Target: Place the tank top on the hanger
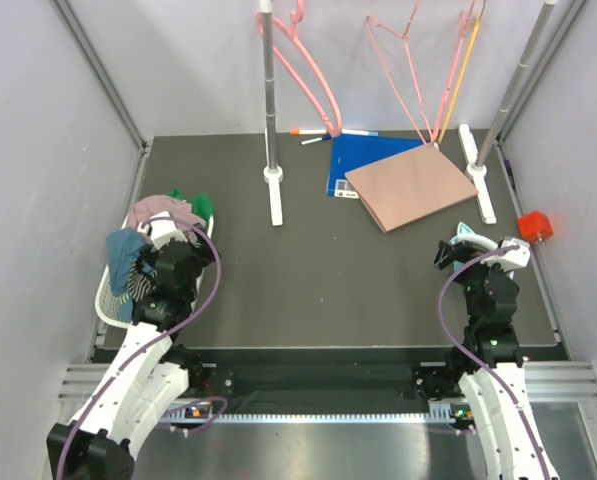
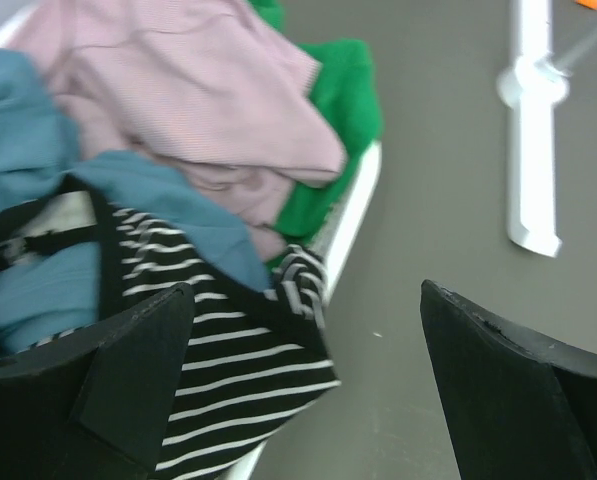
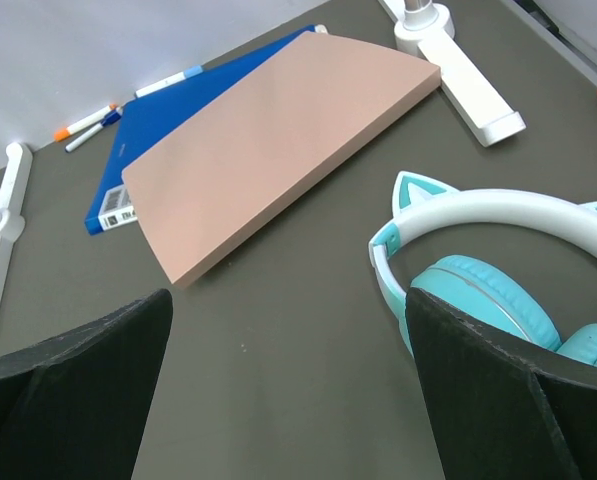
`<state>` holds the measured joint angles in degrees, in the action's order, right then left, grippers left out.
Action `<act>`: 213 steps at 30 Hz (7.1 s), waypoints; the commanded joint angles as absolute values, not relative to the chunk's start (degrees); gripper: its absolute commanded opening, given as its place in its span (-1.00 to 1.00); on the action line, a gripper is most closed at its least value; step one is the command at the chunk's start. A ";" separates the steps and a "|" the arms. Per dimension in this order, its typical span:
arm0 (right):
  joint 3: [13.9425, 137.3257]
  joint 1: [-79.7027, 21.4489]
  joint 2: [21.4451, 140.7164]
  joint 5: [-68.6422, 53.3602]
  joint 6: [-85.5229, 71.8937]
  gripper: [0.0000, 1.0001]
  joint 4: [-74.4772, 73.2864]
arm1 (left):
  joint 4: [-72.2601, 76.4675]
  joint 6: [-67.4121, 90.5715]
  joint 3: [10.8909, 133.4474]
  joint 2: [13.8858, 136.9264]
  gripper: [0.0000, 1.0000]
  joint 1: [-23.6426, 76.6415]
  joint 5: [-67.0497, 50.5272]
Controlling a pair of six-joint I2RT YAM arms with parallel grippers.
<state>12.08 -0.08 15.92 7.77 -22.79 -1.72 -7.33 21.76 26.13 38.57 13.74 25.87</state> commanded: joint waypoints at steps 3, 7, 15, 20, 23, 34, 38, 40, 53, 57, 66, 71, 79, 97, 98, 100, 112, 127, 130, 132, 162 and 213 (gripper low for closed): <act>14.41 0.44 17.75 8.88 -23.99 0.99 -0.35 | -17.22 25.48 33.22 40.87 0.98 13.62 41.29; 14.76 0.44 18.72 9.67 -24.26 0.99 -0.35 | -19.59 26.71 34.01 42.27 0.98 13.62 46.92; 14.94 0.44 18.02 10.11 -24.52 0.99 -1.67 | -20.74 30.76 32.52 46.67 0.98 13.10 51.77; 15.29 0.44 17.23 10.37 -24.35 0.99 -2.46 | -19.78 31.99 30.85 47.81 0.98 11.60 50.01; 15.56 0.44 16.96 10.55 -24.26 0.99 -3.07 | -18.55 31.73 29.18 47.90 0.93 10.55 48.17; 15.47 0.44 16.44 10.63 -24.34 0.99 -3.60 | -14.24 28.05 28.30 45.36 -1.00 9.40 40.26; 15.47 0.44 16.87 10.37 -24.43 0.99 -2.99 | -14.94 26.37 31.28 42.37 -1.00 9.49 32.73; 15.64 0.44 17.31 10.46 -24.26 0.99 -3.08 | -14.50 25.58 34.09 41.14 -1.00 9.49 29.63; 15.82 0.44 19.33 9.67 -24.08 0.99 -2.46 | -16.61 19.60 56.34 49.74 -1.00 12.22 22.14; 15.56 0.44 21.09 8.44 -24.26 0.99 -1.15 | -17.22 19.51 53.63 48.78 -1.00 12.22 27.93; 15.38 0.44 23.20 6.94 -24.34 0.99 -0.44 | -13.53 25.91 41.14 40.88 -0.99 11.60 48.69; 15.38 0.44 23.20 6.77 -24.34 0.99 -0.44 | -15.38 29.79 35.96 39.46 -0.30 11.25 45.71; 15.47 0.44 23.29 5.71 -24.35 0.99 -0.44 | -23.02 32.26 36.82 38.59 0.75 11.25 39.56; 16.00 0.44 26.28 3.87 -24.17 0.99 1.06 | -28.64 29.80 42.62 34.10 0.75 11.25 29.98; 15.91 0.44 26.37 3.95 -24.17 0.99 1.14 | -29.00 29.53 43.06 34.62 0.73 11.25 29.45; 15.91 0.44 26.63 3.87 -24.17 1.00 1.41 | -30.58 29.10 44.21 35.15 0.66 11.25 27.87; 16.35 0.44 27.33 3.08 -23.91 0.99 1.05 | -35.77 30.06 45.44 37.26 0.37 11.25 30.50; 16.61 0.44 27.51 2.64 -23.73 0.99 0.88 | -27.35 26.03 56.93 42.70 -1.00 11.25 24.26; 16.79 0.44 27.68 2.37 -23.73 0.99 0.79 | -26.72 23.66 67.65 47.79 -1.00 11.25 25.66; 16.70 0.44 27.77 2.29 -23.82 0.99 0.79 | -25.84 21.20 75.45 51.48 -1.00 11.25 27.06; 17.31 0.44 31.11 0.70 -23.55 0.99 1.76 | -6.42 22.85 105.38 68.11 -1.00 11.42 -12.46; 18.28 -13.51 37.87 -15.82 -26.98 0.85 12.12 | 12.48 24.87 42.10 76.63 0.91 54.84 10.28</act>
<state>15.14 -7.05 34.92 -15.11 -24.75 4.38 9.50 23.83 38.68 72.60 54.65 8.58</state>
